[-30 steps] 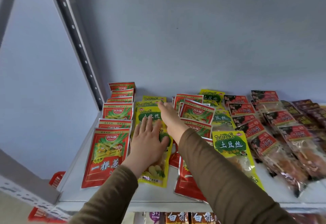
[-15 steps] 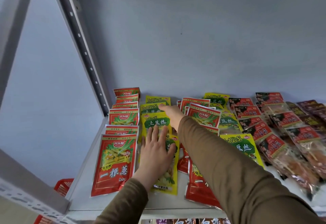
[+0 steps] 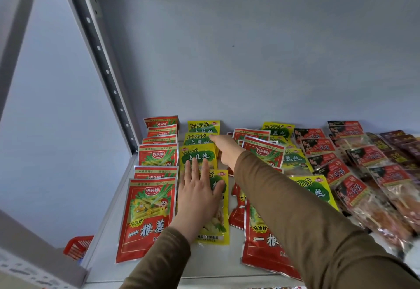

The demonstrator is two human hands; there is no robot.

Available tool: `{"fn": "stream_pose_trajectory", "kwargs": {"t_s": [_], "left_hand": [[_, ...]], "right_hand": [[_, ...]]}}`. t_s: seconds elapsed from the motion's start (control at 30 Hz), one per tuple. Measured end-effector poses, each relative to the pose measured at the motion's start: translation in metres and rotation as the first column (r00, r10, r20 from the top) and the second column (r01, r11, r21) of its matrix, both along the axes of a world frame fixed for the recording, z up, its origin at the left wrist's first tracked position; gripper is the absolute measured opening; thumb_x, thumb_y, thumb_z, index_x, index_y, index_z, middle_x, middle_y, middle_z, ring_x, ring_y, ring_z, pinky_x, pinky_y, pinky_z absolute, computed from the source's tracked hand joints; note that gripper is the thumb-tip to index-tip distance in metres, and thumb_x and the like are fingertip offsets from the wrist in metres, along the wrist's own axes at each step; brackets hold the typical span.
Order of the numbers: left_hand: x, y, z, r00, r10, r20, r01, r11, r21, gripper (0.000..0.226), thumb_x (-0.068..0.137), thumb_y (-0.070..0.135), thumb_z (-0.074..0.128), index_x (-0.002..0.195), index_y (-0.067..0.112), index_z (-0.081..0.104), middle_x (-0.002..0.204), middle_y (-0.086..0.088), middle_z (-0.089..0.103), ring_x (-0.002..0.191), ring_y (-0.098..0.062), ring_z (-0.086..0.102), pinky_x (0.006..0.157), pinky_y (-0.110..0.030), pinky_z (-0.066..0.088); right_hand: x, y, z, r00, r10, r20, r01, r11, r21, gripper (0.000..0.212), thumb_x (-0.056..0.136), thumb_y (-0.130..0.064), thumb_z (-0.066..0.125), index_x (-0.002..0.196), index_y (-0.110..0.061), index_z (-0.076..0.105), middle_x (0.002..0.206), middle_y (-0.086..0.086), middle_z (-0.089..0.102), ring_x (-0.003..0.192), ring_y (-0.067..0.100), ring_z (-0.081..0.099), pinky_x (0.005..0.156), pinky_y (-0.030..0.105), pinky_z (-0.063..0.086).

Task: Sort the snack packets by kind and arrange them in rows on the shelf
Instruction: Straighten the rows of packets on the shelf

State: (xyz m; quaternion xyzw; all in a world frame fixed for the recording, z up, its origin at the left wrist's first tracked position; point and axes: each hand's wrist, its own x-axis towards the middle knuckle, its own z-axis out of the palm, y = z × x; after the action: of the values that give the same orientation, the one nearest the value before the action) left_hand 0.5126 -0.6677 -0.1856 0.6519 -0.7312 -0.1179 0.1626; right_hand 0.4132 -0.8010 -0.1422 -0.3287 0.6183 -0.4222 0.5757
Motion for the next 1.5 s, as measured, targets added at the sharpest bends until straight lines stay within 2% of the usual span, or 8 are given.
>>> {"fn": "stream_pose_trajectory", "kwargs": {"t_s": [0.27,0.37,0.5,0.7,1.0,1.13,1.33,1.5], "left_hand": [[0.032,0.045,0.021,0.957,-0.140,0.253,0.143,0.990,0.010,0.082,0.101,0.064,0.033,0.163,0.026,-0.003,0.171,-0.004,-0.009,0.157,-0.024,-0.012,0.122,-0.038,-0.014],[0.035,0.059,0.014,0.914,-0.211,0.345,0.203,0.977,0.060,0.074,0.096,0.067,0.027,0.160,0.030,0.029,0.167,-0.008,0.026,0.154,-0.030,0.023,0.125,-0.043,0.001],[0.034,0.065,-0.001,0.917,-0.161,0.366,0.147,0.987,0.068,0.070,0.095,0.064,0.031,0.143,0.022,0.059,0.144,-0.011,0.059,0.135,-0.030,0.056,0.113,-0.050,0.021],[0.036,0.062,-0.003,0.913,-0.112,0.392,0.120,0.993,0.005,0.069,0.097,0.060,0.031,0.144,0.017,0.058,0.145,-0.016,0.057,0.138,-0.033,0.052,0.115,-0.051,0.021],[0.041,0.063,-0.008,0.896,-0.187,0.403,0.214,0.977,-0.021,0.063,0.096,0.052,0.037,0.144,0.018,0.057,0.149,-0.014,0.054,0.139,-0.033,0.050,0.115,-0.049,0.020],[0.031,0.060,0.000,0.912,-0.192,0.363,0.235,0.969,-0.078,0.070,0.095,0.054,0.024,0.154,0.020,0.044,0.161,-0.012,0.038,0.150,-0.031,0.034,0.125,-0.047,0.018],[-0.026,0.064,0.022,0.901,-0.404,0.157,0.425,0.895,-0.137,0.070,0.102,0.056,0.012,0.164,0.023,0.010,0.171,-0.001,0.002,0.157,-0.016,-0.006,0.122,-0.030,-0.014],[-0.089,0.064,0.008,0.858,-0.472,0.203,0.503,0.851,-0.152,0.069,0.103,0.051,0.021,0.160,0.012,0.029,0.167,-0.011,0.022,0.156,-0.027,0.011,0.126,-0.048,0.005]], "right_hand": [[-0.018,0.041,0.028,0.966,0.162,-0.200,-0.195,0.968,-0.159,0.045,0.101,-0.010,0.050,0.146,-0.008,0.042,0.149,0.010,0.044,0.143,0.025,0.034,0.118,0.039,0.027],[-0.023,0.062,0.030,0.772,0.335,-0.540,-0.470,0.873,-0.129,0.060,0.104,-0.016,0.042,0.159,-0.015,0.019,0.161,0.013,0.030,0.147,0.031,0.033,0.119,0.050,0.030],[-0.030,0.080,0.024,0.374,0.359,-0.855,-0.645,0.763,0.038,0.054,0.105,-0.023,0.047,0.156,-0.016,0.031,0.154,0.010,0.043,0.132,0.029,0.052,0.105,0.038,0.044],[-0.026,0.084,0.010,0.287,0.341,-0.895,-0.672,0.738,0.066,0.039,0.099,-0.025,0.060,0.137,-0.019,0.049,0.133,0.006,0.057,0.115,0.023,0.058,0.085,0.032,0.044],[-0.026,0.090,0.003,0.342,0.157,-0.926,-0.635,0.765,-0.104,0.036,0.098,-0.019,0.062,0.133,-0.016,0.055,0.125,0.005,0.063,0.106,0.019,0.061,0.078,0.025,0.039],[-0.046,0.097,0.017,0.533,0.106,-0.840,-0.539,0.808,-0.239,0.037,0.099,-0.020,0.059,0.135,-0.019,0.055,0.129,-0.001,0.061,0.110,0.012,0.060,0.089,0.027,0.048],[-0.093,0.146,0.039,0.968,-0.034,-0.249,-0.078,0.901,-0.428,0.043,0.103,-0.050,0.045,0.143,-0.032,0.048,0.132,-0.025,0.051,0.113,-0.003,0.054,0.093,0.021,0.042],[-0.108,0.171,0.012,0.987,-0.155,0.047,0.160,0.892,-0.422,0.062,0.097,-0.066,0.043,0.152,-0.038,0.038,0.138,-0.024,0.050,0.120,-0.006,0.050,0.107,0.028,0.037]]}}
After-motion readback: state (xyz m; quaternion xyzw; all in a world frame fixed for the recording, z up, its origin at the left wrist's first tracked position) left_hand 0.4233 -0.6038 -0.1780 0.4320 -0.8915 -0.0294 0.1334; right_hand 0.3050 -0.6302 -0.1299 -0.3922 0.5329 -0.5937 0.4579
